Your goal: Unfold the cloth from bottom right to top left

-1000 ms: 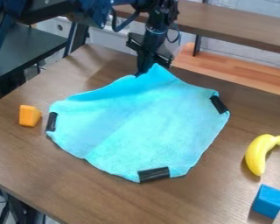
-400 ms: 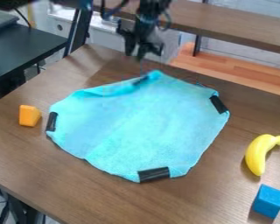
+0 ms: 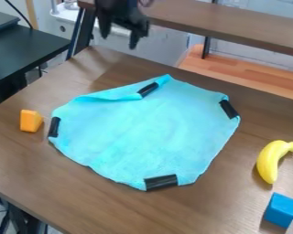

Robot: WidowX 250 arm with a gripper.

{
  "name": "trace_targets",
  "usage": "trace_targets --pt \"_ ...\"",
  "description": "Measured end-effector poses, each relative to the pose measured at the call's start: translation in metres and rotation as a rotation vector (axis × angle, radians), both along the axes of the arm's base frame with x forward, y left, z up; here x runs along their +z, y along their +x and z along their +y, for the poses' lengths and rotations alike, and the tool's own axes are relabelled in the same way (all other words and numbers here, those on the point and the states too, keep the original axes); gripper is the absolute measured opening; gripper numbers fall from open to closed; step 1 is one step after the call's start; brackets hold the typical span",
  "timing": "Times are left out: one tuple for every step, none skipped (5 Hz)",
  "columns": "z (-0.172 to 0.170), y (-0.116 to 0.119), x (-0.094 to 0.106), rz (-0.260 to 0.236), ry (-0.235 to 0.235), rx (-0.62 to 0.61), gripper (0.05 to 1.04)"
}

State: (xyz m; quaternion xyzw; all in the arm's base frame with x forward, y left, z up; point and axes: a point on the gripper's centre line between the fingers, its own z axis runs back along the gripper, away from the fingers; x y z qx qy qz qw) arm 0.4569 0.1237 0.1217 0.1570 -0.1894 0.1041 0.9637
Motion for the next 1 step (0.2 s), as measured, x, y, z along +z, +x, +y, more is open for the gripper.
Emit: trace_targets --pt "-0.0161 -0.0327 0.0284 0.1 -0.126 -0.004 1.001"
